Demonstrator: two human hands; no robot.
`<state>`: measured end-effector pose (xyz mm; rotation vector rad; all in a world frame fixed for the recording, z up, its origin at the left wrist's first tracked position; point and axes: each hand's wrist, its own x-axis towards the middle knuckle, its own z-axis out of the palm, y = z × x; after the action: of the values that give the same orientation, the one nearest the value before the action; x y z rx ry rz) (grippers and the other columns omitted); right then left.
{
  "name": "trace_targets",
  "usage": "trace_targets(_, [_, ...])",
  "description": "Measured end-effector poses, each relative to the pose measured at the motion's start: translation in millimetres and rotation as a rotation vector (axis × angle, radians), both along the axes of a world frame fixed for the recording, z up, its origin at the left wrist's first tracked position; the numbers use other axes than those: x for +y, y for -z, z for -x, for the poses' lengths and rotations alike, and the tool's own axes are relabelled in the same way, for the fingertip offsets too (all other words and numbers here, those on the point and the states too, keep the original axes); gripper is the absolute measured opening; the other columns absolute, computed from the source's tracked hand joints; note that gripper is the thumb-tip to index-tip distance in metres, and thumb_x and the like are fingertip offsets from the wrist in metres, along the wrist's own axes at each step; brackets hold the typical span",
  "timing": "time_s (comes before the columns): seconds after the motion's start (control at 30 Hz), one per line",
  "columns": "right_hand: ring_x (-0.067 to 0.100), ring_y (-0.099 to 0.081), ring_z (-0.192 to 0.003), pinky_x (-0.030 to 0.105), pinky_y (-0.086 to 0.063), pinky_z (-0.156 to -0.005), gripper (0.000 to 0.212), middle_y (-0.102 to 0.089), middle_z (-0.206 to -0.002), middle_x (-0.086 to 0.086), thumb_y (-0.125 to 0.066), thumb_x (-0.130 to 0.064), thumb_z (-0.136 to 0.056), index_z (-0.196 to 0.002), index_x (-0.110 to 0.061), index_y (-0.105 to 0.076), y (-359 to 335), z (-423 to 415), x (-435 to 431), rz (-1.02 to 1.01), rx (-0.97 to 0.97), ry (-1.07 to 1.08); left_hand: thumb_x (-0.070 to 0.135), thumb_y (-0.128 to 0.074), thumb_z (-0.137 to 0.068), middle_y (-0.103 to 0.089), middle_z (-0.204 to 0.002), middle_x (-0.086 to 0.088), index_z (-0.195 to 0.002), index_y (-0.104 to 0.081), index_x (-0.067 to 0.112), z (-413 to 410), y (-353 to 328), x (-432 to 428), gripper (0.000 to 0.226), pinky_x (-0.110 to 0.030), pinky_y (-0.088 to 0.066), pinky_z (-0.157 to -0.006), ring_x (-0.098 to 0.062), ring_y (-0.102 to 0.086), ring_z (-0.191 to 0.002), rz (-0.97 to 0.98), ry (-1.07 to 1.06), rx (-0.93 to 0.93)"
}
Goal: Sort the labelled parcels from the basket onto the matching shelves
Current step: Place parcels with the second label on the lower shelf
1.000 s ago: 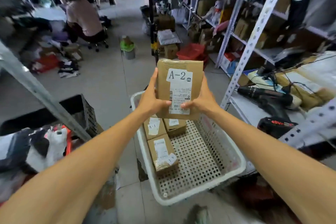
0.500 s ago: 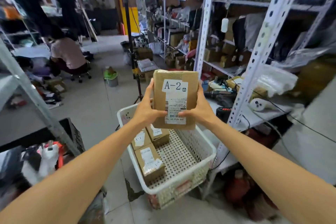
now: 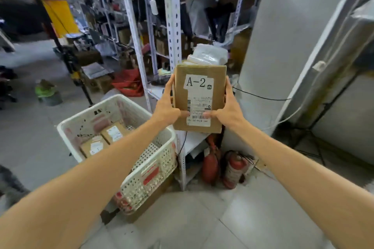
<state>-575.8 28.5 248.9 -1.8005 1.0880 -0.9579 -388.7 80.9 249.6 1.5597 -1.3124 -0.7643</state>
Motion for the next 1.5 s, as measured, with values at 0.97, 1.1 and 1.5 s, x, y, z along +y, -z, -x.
trace_targets(0.97, [0.021, -0.042, -0.134, 0.045, -0.041, -0.104, 0.112, -0.044, -0.145, 0.002, -0.08, -0.01, -0.075, -0.153, -0.03, -0.002, 0, 408, -51, -0.027, 0.014, 1.292, 0.0, -0.079, -0.068, -0.056, -0.126, -0.008, -0.147, -0.003, 0.051, 493, 4, -266, 0.121, -0.053, -0.053, -0.09, -0.027, -0.059, -0.113, 0.004, 1.312, 0.089])
trace_targets(1.1, [0.021, -0.038, -0.137, 0.048, -0.037, -0.107, 0.114, -0.038, -0.15, 0.0, -0.081, -0.01, -0.074, -0.153, -0.031, -0.002, 12, 437, -68, -0.056, -0.008, 1.374, -0.005, -0.077, -0.07, -0.052, -0.13, -0.008, -0.15, -0.004, 0.044, 536, 16, -291, 0.119, -0.05, -0.054, -0.09, -0.026, -0.057, -0.114, -0.034, 1.407, 0.09])
trace_targets(1.5, [0.023, -0.038, -0.135, 0.051, -0.036, -0.11, 0.125, -0.039, -0.147, 0.004, -0.086, -0.023, -0.068, -0.151, -0.031, 0.008, 49, 608, -159, -0.18, 0.02, 1.433, -0.005, -0.079, -0.068, -0.053, -0.123, -0.003, -0.152, -0.014, 0.026, 709, 39, -380, 0.11, -0.049, -0.05, -0.096, -0.02, -0.052, -0.115, -0.108, 1.381, -0.027])
